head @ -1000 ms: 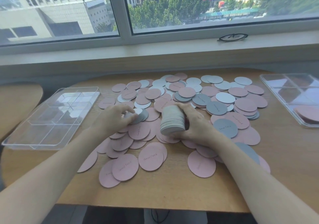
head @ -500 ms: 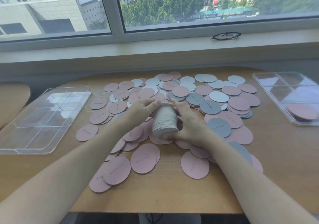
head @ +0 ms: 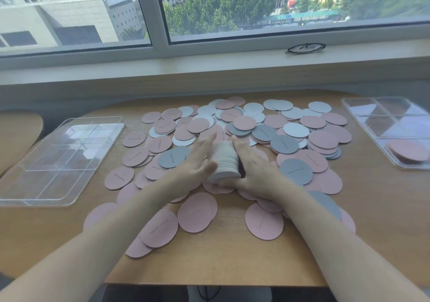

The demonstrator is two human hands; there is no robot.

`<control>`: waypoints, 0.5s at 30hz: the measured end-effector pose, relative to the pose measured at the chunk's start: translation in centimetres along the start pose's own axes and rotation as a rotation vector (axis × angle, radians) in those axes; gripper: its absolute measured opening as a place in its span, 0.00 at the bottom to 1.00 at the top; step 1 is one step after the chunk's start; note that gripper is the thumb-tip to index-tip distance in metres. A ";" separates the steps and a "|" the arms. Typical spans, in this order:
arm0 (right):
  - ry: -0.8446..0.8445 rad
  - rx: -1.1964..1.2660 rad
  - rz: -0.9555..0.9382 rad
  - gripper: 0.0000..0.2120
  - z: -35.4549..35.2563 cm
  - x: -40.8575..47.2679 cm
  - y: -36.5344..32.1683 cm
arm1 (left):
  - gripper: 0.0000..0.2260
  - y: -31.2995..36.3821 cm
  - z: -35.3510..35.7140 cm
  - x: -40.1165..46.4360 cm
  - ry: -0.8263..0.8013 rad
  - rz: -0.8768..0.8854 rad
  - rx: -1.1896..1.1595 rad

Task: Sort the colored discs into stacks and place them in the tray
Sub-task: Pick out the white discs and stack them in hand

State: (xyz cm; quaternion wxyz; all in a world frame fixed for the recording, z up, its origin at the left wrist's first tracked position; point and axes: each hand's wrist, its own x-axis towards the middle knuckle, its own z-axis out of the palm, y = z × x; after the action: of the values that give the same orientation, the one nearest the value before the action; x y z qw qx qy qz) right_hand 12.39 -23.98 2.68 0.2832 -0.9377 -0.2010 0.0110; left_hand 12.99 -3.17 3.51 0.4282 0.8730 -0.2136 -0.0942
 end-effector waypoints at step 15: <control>0.639 0.316 -0.222 0.29 -0.5 -0.2 1.3 | 0.40 -0.1 0.4 1.2 0.034 -0.002 0.157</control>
State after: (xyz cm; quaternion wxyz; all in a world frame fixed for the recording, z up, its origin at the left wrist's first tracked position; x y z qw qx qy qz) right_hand 12.71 -25.31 2.38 0.4726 -0.8110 -0.1985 -0.2820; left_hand 13.97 -3.99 3.21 0.3620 0.9055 -0.2121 -0.0630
